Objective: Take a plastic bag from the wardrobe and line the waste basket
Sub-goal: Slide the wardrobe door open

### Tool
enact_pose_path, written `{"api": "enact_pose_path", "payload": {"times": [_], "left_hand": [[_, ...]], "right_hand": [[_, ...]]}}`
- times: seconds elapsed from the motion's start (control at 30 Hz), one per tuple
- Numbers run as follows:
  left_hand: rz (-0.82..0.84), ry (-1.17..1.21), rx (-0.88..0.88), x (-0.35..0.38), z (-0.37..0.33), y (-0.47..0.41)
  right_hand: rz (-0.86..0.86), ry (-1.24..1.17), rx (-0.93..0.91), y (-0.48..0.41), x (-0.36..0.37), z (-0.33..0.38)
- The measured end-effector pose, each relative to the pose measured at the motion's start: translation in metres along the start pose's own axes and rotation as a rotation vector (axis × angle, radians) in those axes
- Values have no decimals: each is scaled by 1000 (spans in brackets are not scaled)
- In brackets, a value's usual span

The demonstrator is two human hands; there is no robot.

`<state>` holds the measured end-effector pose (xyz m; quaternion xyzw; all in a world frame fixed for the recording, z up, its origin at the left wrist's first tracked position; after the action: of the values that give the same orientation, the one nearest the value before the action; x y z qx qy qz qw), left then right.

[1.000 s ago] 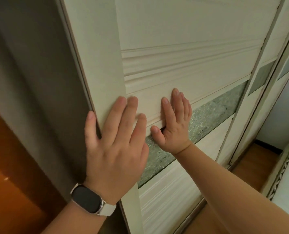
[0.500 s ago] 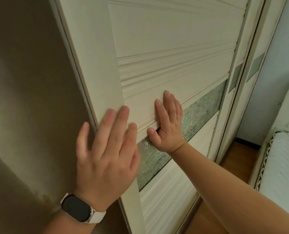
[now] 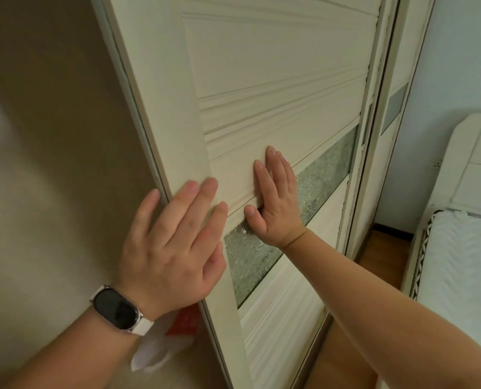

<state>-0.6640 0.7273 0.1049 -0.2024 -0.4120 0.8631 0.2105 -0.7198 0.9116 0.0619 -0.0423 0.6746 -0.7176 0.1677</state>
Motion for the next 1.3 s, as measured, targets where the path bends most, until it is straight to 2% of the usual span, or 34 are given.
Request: {"api": "enact_pose_path", "payload": {"times": [0.23, 0.53, 0.7, 1.17, 1.3], "left_hand": [[-76, 109, 20, 34, -15, -16], [-122, 239, 20, 65, -26, -36], [-131, 269, 14, 83, -35, -47], [-104, 238, 11, 165, -82, -92], [-102, 222, 6, 193, -97, -110]], "right_hand": [[21, -44, -7, 1, -9, -10], [-54, -80, 157, 7, 2, -39], [-90, -119, 179, 5, 2, -55], [-123, -69, 159, -2, 5, -163], [-106, -74, 210, -6, 7, -201]]}}
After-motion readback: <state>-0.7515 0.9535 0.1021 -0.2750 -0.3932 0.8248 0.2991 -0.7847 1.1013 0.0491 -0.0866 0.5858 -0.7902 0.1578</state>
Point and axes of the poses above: each hand's wrist, its own y-axis away from the middle knuckle, its own x-axis out of the palm, z = x × y, the point moved 7 cm from there along -y, towards the middle knuckle, and after that the axes turned 3 degrees about -z, right-handed, at the moved point
